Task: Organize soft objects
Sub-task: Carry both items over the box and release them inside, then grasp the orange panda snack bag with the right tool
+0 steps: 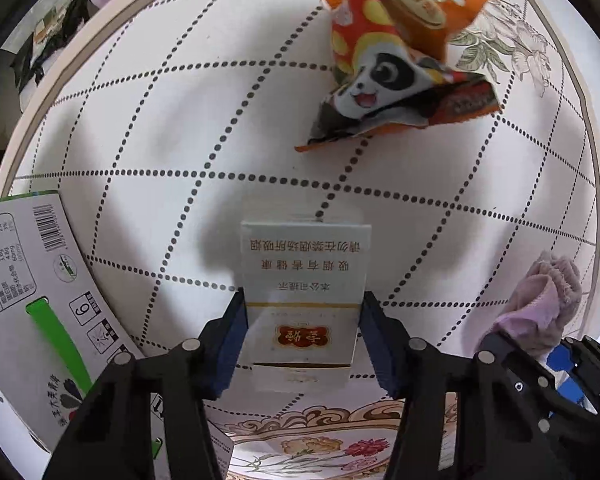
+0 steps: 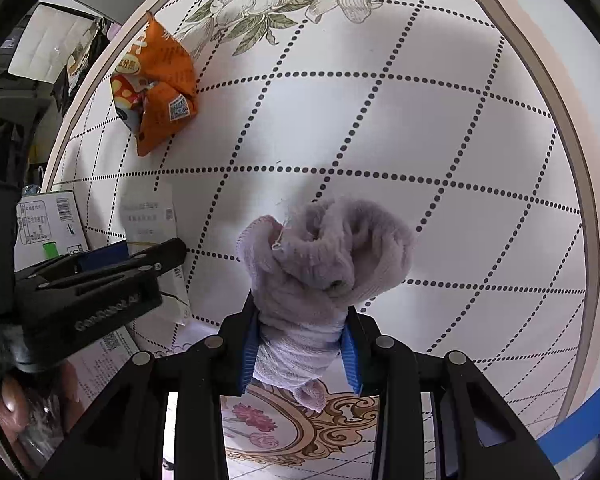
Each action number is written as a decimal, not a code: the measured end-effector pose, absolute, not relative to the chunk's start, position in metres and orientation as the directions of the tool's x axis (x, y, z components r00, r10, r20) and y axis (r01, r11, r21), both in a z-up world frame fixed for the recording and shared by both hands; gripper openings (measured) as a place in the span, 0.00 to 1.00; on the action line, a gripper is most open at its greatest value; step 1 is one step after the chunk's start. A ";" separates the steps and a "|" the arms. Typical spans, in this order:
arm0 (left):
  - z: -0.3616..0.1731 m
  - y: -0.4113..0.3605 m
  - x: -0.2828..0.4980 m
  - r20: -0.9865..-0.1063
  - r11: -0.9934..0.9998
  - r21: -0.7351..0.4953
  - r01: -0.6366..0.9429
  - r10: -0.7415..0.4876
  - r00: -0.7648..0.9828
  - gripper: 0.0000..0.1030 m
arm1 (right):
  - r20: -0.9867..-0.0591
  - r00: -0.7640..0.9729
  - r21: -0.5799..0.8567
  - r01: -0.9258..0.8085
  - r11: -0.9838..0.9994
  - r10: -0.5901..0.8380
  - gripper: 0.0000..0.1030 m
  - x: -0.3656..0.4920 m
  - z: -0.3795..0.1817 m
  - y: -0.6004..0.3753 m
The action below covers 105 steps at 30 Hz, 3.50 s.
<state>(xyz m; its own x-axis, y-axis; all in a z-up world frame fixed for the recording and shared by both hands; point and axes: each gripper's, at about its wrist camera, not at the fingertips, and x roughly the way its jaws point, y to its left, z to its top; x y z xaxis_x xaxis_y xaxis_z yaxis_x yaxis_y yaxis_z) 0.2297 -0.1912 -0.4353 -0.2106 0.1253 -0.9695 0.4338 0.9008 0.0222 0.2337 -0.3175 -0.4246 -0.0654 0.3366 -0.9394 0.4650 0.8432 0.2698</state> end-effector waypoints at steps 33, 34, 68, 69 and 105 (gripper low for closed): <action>-0.200 0.002 0.260 -0.942 0.937 -0.302 0.176 -0.321 0.096 0.51 | -0.894 0.157 0.439 0.105 0.893 0.421 0.36 0.243 -0.218 -0.187; -0.195 0.020 0.260 -0.945 0.944 -0.289 0.158 -0.308 0.112 0.51 | -0.889 0.153 0.446 0.069 0.892 0.433 0.36 0.245 -0.211 -0.163; -0.324 0.235 0.239 -0.979 0.984 -0.095 -0.153 -0.120 -0.164 0.70 | -0.955 -0.153 0.266 -0.062 0.962 0.254 0.87 0.259 -0.325 0.043; -0.320 0.233 0.238 -0.982 0.985 -0.088 -0.147 -0.110 -0.151 0.71 | -0.962 -0.144 0.245 -0.069 0.967 0.233 0.87 0.258 -0.322 0.043; -0.267 0.114 0.270 -0.993 0.994 0.021 -0.106 0.033 0.114 0.97 | -0.998 0.033 0.054 0.265 0.963 0.047 0.89 0.330 -0.311 -0.212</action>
<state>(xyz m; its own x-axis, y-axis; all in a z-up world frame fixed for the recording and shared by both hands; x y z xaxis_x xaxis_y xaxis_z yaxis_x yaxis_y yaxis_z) 0.2697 0.1144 -0.2674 0.1143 0.0332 -0.9929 -0.1060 0.9941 0.0210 0.3304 -0.2122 -0.3113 0.0331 0.0467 -0.9984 0.2652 0.9627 0.0539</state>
